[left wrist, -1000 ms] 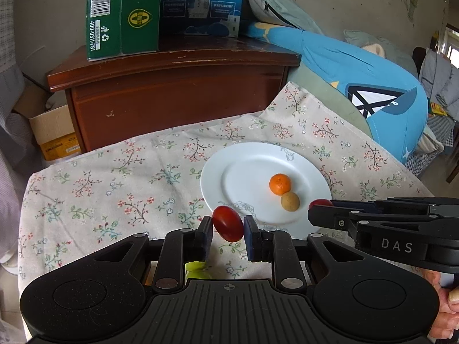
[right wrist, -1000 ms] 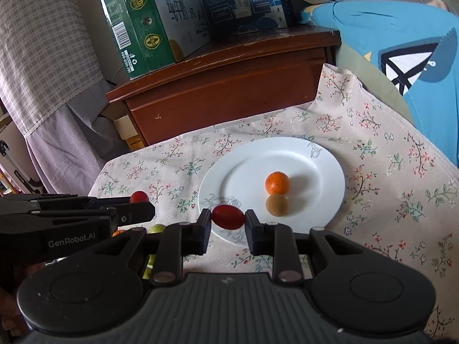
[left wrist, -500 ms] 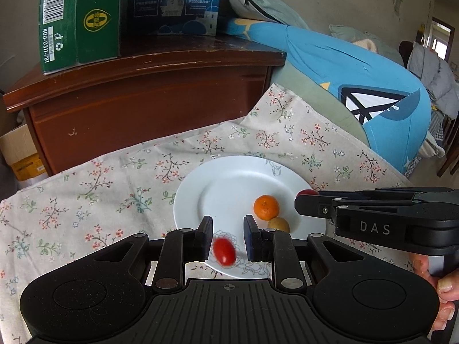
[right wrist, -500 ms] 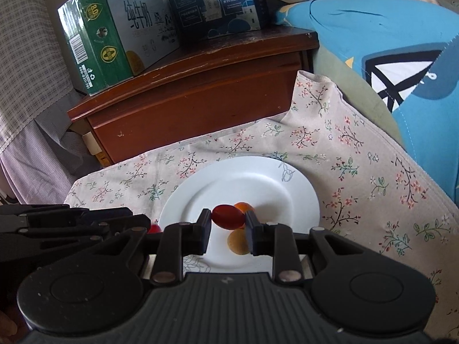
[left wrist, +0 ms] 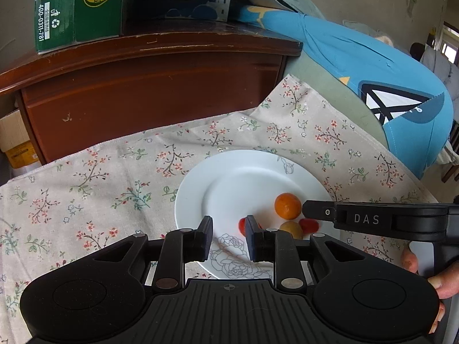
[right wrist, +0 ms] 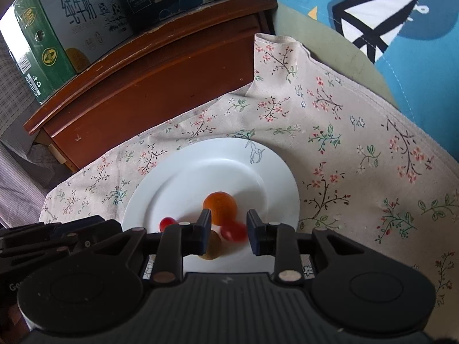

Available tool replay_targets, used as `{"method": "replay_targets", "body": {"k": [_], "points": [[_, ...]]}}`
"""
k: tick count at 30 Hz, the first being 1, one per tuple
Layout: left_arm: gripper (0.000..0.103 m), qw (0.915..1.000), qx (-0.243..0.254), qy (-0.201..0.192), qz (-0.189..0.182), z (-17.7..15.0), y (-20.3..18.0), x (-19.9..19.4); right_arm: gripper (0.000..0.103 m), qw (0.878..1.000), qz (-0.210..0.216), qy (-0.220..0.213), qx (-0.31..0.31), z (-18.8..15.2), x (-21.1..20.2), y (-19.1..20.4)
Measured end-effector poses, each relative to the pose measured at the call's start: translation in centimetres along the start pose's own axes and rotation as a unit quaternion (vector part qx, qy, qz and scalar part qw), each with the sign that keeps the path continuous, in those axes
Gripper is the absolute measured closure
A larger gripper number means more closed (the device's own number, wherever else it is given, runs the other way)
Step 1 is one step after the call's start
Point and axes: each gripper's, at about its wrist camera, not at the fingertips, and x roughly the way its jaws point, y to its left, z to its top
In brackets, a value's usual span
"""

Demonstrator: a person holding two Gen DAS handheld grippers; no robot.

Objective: Organize fruits
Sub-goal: 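Open both grippers to release the tomatoes beside the orange and kiwi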

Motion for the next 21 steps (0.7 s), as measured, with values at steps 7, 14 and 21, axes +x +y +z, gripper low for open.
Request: {"method": "replay_targets", "body": {"k": [7, 14, 21], "points": [[0.026, 0.9997, -0.01, -0.019, 0.016, 0.4, 0.3, -1.3, 0.057, 0.999, 0.013, -0.015, 0.028, 0.7, -0.7, -0.5], [0.011, 0.9984, -0.029, -0.036, 0.032, 0.4, 1.7, -3.5, 0.042, 1.0, 0.018, -0.016, 0.014, 0.4, -1.8, 0.5], [0.01, 0.997, -0.053, -0.025, 0.05, -0.3, 3.5, -5.2, 0.03, 1.0, 0.024, -0.001, 0.01, -1.4, -3.0, 1.0]]}}
